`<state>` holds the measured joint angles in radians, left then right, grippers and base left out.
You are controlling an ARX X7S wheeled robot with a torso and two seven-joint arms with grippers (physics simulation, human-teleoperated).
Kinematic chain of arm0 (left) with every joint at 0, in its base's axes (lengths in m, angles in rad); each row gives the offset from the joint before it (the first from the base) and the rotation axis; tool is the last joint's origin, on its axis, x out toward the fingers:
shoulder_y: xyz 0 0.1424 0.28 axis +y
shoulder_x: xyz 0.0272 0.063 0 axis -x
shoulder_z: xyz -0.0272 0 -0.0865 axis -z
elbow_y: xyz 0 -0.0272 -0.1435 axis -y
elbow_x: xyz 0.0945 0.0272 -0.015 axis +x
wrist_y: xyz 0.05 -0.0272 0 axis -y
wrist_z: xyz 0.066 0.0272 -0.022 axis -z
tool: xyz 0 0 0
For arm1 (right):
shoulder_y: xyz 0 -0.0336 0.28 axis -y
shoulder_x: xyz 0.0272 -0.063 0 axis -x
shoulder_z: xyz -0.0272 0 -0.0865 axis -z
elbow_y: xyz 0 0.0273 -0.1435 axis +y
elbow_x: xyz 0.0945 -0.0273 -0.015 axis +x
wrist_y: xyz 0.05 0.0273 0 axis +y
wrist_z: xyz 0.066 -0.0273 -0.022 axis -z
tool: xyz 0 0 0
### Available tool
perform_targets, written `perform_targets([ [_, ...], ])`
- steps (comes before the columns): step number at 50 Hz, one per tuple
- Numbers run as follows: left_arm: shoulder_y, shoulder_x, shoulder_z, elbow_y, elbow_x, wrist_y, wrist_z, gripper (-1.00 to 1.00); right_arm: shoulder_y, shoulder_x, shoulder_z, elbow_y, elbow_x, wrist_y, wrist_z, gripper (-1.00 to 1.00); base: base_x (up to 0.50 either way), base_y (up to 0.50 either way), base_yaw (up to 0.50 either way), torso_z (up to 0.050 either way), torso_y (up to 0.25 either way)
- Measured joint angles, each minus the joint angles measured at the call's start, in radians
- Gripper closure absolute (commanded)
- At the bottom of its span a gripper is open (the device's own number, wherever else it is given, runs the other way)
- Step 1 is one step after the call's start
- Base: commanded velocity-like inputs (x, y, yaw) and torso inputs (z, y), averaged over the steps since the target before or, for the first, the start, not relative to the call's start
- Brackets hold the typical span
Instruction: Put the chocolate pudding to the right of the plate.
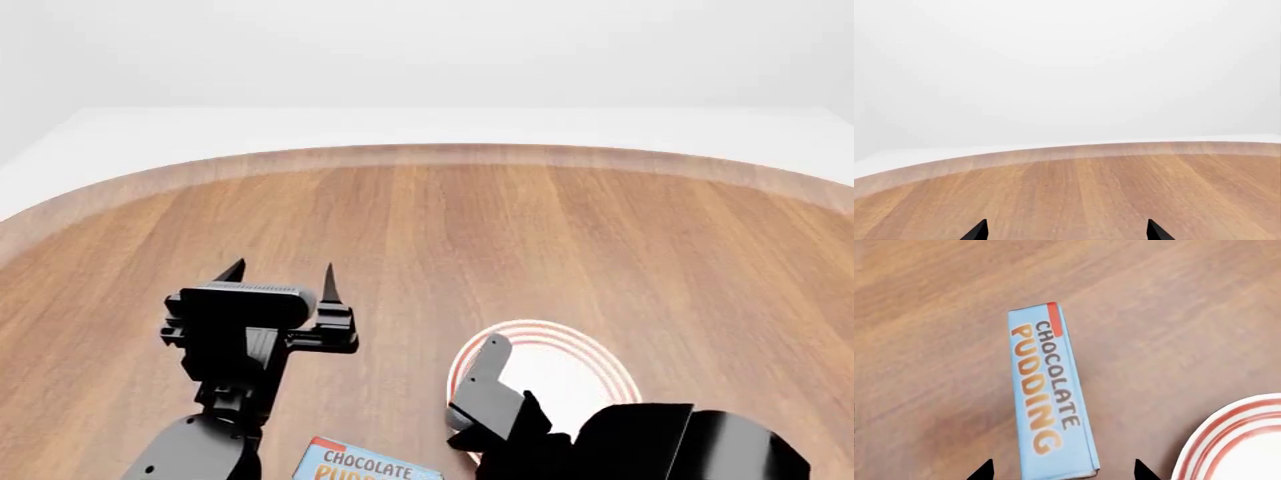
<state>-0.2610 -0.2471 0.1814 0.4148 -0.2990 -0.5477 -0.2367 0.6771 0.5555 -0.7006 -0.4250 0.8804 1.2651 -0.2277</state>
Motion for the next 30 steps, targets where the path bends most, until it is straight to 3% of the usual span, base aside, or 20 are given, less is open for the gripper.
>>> perform_targets([
  [30, -0.001, -0.006, 0.008, -0.013, -0.01, 0.014, -0.007, -1.0, 0.047, -0.062, -0.137, 0.189, -0.096, -0.087, -0.097, -1.0, 0.0, 0.0, 0.0, 0.0, 0.0],
])
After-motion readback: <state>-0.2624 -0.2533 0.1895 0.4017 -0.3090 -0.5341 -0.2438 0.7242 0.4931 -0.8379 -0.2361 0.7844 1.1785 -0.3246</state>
